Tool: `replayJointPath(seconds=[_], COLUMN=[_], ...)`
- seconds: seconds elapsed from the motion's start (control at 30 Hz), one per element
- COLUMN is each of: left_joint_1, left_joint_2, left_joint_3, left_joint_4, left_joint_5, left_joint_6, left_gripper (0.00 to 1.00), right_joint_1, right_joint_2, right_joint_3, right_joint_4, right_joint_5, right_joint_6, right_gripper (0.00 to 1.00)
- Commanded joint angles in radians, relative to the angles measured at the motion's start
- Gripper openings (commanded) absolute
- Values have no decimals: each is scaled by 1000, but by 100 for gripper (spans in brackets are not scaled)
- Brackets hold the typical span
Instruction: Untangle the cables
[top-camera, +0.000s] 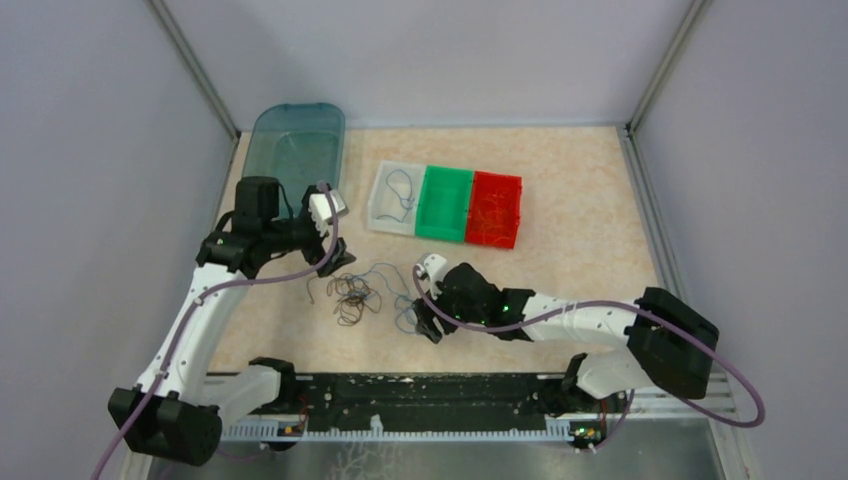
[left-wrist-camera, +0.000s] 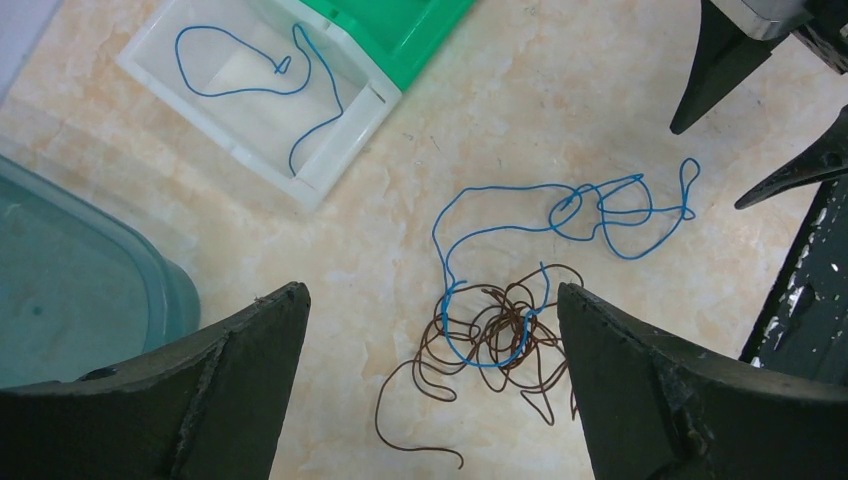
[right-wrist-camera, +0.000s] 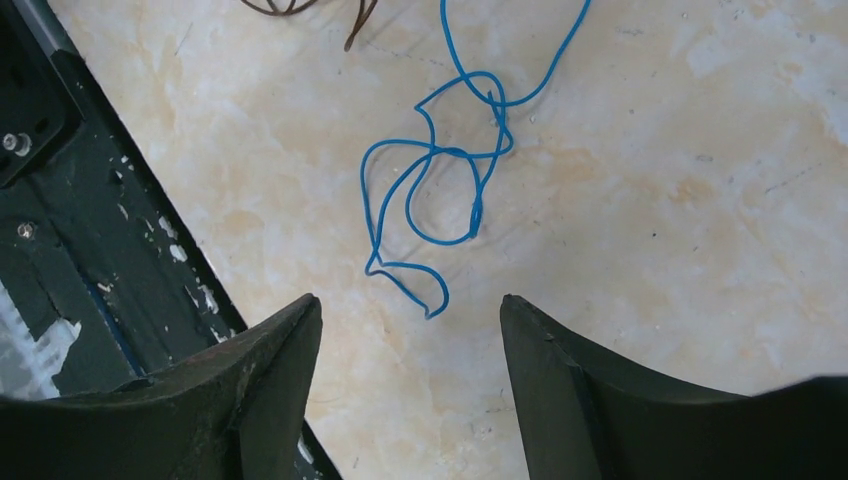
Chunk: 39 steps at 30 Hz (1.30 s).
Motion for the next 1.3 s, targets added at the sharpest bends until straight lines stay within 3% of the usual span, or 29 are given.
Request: replayJointPath(seconds=[0.0, 0.33, 0.4, 0.5, 0.67, 0.87, 1.03, 1.13, 1.27], left_joint_1=[8, 13, 17, 24, 59, 95, 100, 102, 103], left_joint_2=[9, 6, 5, 10, 29, 42, 33, 22, 5], left_joint_3=[0, 2, 2, 2, 2, 5, -10, -24, -41], left_joint_4=[-13, -33, -45, -47, -25, 13, 9, 9, 33], left_joint_5=[7, 22, 38, 30, 5, 6, 33, 41, 53], left_joint_6=[49, 64, 70, 73, 72, 65, 65, 62, 9], left_gripper=[99, 99, 99, 99, 99, 99, 99, 99, 100], right_joint_1=[4, 4, 4, 5, 4, 2, -29, -113, -229], right_joint_2=[-11, 156, 162, 122, -48, -255, -385, -370, -218], right_joint_3=[-27, -30, -45, -80, -122, -47, 65, 193, 377], right_joint_4=[136, 303, 334, 366, 317, 9, -150, -161, -101], right_joint_5=[-5, 83, 135, 172, 122, 88, 114, 72, -4], right_joint_6=[67, 121, 134, 141, 127, 107, 79, 48, 10], right_gripper=[65, 56, 48, 26, 0, 0, 0, 0, 0])
